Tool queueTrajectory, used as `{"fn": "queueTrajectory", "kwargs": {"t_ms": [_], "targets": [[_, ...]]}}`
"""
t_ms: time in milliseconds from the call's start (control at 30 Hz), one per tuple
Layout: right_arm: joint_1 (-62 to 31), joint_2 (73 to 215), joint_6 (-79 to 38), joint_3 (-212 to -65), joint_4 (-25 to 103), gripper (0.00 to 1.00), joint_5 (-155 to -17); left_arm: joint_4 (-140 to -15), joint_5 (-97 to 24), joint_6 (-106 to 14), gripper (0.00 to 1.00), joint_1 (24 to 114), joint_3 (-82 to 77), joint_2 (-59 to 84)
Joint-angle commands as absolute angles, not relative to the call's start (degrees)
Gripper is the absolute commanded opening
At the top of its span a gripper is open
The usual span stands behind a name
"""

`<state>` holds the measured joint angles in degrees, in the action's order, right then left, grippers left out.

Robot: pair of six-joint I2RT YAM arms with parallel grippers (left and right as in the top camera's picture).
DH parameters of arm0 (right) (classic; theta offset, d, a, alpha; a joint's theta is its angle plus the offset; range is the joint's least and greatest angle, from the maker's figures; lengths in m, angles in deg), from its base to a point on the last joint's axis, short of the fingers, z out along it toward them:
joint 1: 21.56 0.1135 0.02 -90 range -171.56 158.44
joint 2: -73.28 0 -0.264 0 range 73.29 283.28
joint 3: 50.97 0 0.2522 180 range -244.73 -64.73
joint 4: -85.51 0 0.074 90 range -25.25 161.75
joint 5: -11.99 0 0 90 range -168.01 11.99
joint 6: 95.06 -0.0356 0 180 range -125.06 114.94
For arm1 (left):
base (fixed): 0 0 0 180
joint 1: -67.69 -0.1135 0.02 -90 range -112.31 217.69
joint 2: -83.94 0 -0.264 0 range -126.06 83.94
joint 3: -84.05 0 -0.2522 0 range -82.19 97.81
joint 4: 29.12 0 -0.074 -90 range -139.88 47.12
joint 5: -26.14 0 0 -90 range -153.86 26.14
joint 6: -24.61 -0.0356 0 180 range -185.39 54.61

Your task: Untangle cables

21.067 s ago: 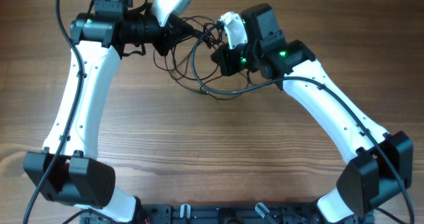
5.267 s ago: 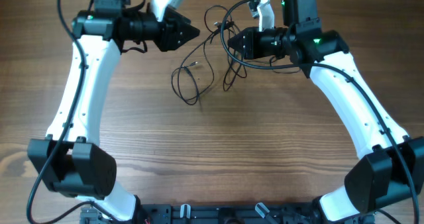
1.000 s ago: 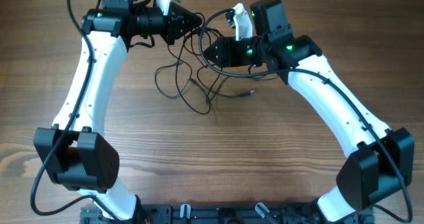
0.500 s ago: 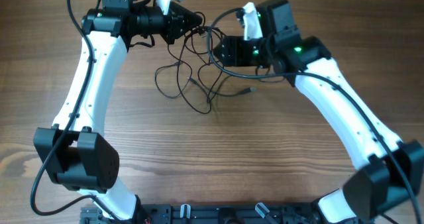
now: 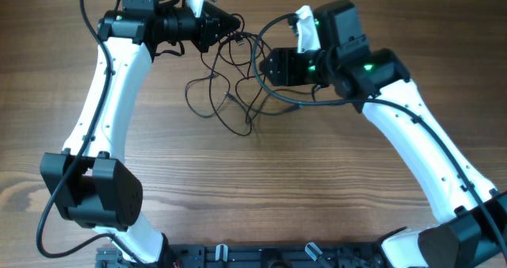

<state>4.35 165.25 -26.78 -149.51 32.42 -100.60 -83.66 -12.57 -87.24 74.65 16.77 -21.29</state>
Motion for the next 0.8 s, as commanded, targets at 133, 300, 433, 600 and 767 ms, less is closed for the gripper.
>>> {"fn": "queueTrajectory", "kwargs": {"t_ms": [133, 300, 433, 600, 767], "targets": [[8.79, 163.96, -32.20, -150.23, 35.70, 0.68, -100.71, -83.37, -12.51, -86.76, 0.04, 74.32, 17.36, -21.33], [10.16, 165.44, -32.22, -150.12, 35.74, 0.68, -97.00, -83.37, -12.48, -85.91, 0.04, 74.32, 17.36, -21.33], [11.87, 168.00, -32.24, -150.12, 36.72, 0.68, -93.76, -83.37, -12.48, -85.91, 0.04, 74.32, 17.36, -21.33], [13.33, 171.96, -33.51, -150.12, 40.40, 0.68, -91.58, -83.40, -12.48, -85.88, 0.04, 74.34, 17.36, -21.33], [13.51, 174.95, -35.30, -150.12, 42.84, 0.69, -86.37, -83.77, -12.48, -85.91, 0.04, 74.32, 17.36, -21.33]]}}
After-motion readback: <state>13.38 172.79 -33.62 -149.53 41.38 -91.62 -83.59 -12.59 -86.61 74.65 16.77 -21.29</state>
